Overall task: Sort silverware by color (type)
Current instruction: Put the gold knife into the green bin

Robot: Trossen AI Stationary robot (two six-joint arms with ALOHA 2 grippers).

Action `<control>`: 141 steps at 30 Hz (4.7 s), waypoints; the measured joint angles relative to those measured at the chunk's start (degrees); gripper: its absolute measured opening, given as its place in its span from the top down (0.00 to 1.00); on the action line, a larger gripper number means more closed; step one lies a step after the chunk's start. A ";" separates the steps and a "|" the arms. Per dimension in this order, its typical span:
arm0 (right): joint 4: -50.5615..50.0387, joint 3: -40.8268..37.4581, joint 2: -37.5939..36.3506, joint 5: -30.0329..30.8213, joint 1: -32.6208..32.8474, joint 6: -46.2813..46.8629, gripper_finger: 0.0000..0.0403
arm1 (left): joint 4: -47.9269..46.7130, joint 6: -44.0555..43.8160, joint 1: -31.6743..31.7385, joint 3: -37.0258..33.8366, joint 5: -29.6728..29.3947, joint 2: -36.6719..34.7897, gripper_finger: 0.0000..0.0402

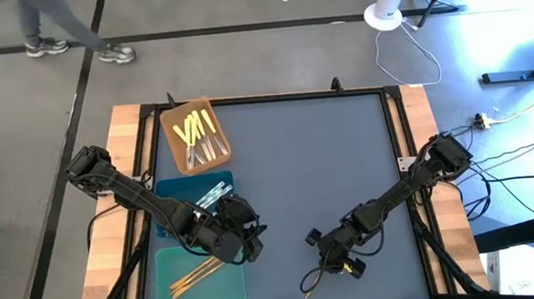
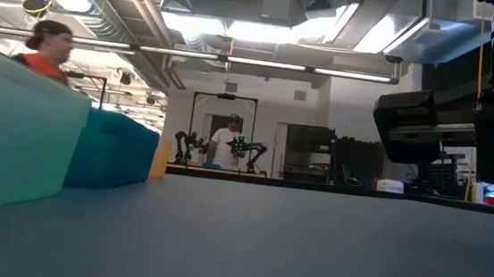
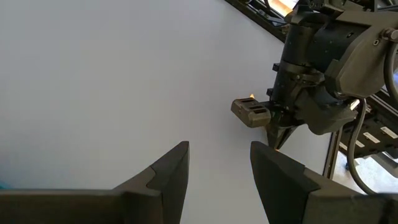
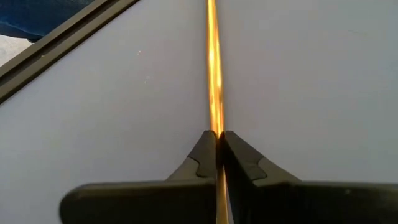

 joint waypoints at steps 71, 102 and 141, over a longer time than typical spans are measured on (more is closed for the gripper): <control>1.81 2.60 -0.42 1.51 -10.08 -0.50 0.99 | 10.03 0.02 -0.49 0.00 3.74 15.61 0.59; 1.88 2.59 -0.42 1.62 -10.05 -0.52 0.99 | 33.00 13.53 -2.08 0.00 4.87 29.78 0.59; 1.95 2.58 -0.42 1.70 -10.05 -0.48 0.99 | 33.64 13.39 -4.70 0.00 4.19 32.41 0.59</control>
